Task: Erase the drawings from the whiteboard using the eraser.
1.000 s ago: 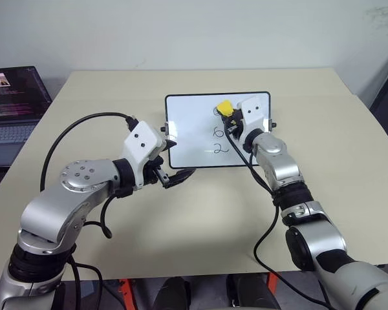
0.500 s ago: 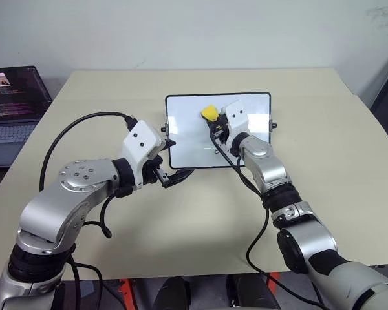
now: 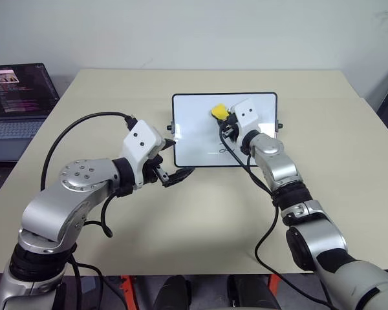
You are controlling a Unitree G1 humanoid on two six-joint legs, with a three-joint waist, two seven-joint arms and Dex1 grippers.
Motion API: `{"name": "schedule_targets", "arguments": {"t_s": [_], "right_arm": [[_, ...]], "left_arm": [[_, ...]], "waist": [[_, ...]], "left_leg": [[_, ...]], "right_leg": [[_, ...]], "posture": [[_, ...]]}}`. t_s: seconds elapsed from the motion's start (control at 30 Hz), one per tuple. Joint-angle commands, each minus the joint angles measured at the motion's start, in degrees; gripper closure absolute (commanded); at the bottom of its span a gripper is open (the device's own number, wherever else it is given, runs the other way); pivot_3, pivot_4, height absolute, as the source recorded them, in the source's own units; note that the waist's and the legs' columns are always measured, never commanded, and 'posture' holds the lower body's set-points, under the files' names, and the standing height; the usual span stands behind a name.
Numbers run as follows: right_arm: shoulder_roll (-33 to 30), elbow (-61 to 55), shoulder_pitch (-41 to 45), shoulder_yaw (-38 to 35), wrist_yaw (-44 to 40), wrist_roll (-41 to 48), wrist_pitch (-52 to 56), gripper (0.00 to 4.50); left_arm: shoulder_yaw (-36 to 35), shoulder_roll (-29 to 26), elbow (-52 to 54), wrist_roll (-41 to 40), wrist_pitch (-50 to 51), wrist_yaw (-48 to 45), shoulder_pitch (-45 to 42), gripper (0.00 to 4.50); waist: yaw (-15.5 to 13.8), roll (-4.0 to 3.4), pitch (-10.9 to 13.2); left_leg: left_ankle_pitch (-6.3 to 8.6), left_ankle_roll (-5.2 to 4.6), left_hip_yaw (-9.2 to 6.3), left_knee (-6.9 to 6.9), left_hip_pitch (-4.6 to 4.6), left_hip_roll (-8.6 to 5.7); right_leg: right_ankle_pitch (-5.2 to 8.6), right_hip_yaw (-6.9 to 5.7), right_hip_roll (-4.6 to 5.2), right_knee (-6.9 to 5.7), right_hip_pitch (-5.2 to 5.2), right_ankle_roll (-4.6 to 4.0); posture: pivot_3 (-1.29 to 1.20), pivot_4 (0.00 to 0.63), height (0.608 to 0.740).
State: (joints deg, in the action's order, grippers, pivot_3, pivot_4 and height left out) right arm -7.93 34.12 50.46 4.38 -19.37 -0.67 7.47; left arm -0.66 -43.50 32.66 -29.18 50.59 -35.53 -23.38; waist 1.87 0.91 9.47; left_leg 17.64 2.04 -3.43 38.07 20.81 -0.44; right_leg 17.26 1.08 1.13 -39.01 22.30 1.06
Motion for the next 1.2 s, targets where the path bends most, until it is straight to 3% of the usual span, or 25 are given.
{"name": "schedule_targets", "arguments": {"t_s": [0.03,0.87,1.2], "right_arm": [[-2.4,0.1,-1.4,-1.5,0.2,-0.1,1.2,3.13],[-8.5,-0.7,-5.0,-2.5,0.2,-0.2,1.2,3.13],[-5.1,-9.8,-5.8,-2.4,1.0,1.7,6.1,3.13]], "left_arm": [[-0.4,0.2,0.1,0.5,-1.4,0.0,-1.4,0.0],[-0.6,0.0,0.3,0.6,-1.6,-0.2,-1.3,0.0],[-0.4,-0.2,-0.4,0.9,-2.2,-0.8,-1.9,0.0]], "waist": [[-0.1,0.01,0.0],[-0.2,0.1,-0.1],[0.0,0.1,-0.1]], "left_leg": [[0.0,0.0,-0.01,0.01,0.0,0.0],[0.0,-0.01,-0.06,0.08,-0.03,-0.02],[-0.01,0.0,-0.06,0.07,-0.03,-0.01]], "right_leg": [[0.0,-0.01,0.0,0.0,-0.01,0.0],[-0.01,-0.05,0.01,-0.01,-0.1,0.01],[-0.02,-0.04,0.0,-0.02,-0.08,0.0]], "posture": [[0.0,0.15,0.74],[0.0,0.15,0.74],[0.0,0.15,0.74]]}}
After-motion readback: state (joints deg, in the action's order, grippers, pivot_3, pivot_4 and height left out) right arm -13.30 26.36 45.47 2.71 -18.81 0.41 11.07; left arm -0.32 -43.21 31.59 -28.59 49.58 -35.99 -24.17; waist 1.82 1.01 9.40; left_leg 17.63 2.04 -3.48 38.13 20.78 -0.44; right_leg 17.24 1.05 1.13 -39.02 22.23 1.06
